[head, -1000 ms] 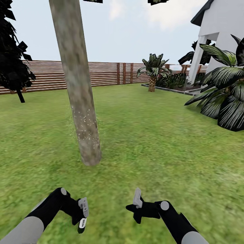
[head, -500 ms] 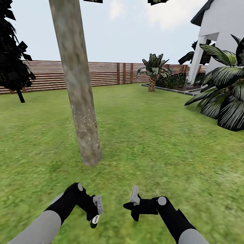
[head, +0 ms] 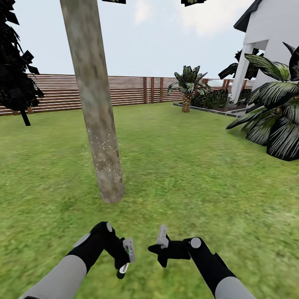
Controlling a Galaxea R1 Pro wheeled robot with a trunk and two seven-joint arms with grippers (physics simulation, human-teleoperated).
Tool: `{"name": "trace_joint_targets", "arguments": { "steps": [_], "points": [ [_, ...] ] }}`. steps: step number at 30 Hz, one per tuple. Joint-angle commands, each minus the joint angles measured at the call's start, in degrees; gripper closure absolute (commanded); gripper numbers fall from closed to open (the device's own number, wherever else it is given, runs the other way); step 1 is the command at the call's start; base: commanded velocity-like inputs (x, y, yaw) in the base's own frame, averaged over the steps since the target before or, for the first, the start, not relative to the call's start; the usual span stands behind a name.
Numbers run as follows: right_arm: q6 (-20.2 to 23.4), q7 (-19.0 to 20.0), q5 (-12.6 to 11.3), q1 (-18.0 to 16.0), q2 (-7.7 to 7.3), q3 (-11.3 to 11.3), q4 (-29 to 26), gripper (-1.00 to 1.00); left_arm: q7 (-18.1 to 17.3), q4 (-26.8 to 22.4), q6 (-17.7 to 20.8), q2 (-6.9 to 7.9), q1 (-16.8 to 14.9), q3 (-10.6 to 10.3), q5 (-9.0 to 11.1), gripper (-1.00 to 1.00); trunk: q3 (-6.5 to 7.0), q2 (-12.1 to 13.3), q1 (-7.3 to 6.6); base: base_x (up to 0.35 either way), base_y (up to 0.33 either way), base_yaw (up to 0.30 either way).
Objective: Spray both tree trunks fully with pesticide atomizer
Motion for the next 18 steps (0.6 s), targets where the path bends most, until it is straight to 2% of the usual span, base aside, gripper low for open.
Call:
{"name": "trace_joint_targets", "arguments": {
  "steps": [1, 8, 12, 15, 18],
  "points": [
    [-0.01, -0.03, 0.0, -0.06, 0.0, 0.0, 0.0, 1.0, 0.01, 0.0, 0.05, -0.15, -0.03, 0.01, -0.05, 1.0, 0.0, 0.0, 0.0, 0.0, 0.0, 0.0],
    [0.03, -0.02, -0.07, -0.53, 0.0, 0.0, -0.09, 1.0, 0.25, 0.08, 0.2, -1.82, -1.38, 0.02, -0.18, 1.0, 0.0, 0.0, 0.0, 0.0, 0.0, 0.0],
    [1.21, 0.0, -0.09, -0.94, 0.08, 0.0, -0.09, 1.0, 0.27, 0.09, 0.22, -1.95, -1.54, 0.02, -0.11, 1.0, 0.0, 0.0, 0.0, 0.0, 0.0, 0.0],
    [1.83, 0.0, -0.09, -1.25, 0.91, 0.0, -0.09, 1.0, 0.23, 0.15, 0.15, -1.92, -1.55, 0.1, -0.09, 1.0, 0.0, 0.0, 0.0, 0.0, 0.0, 0.0],
    [1.93, 0.0, -0.09, -1.43, 1.11, 0.0, -0.16, 1.0, 0.19, 0.17, 0.14, -1.91, -1.55, 0.11, -0.09, 1.0, 0.0, 0.0, 0.0, 0.0, 0.0, 0.0]
  ]
}}
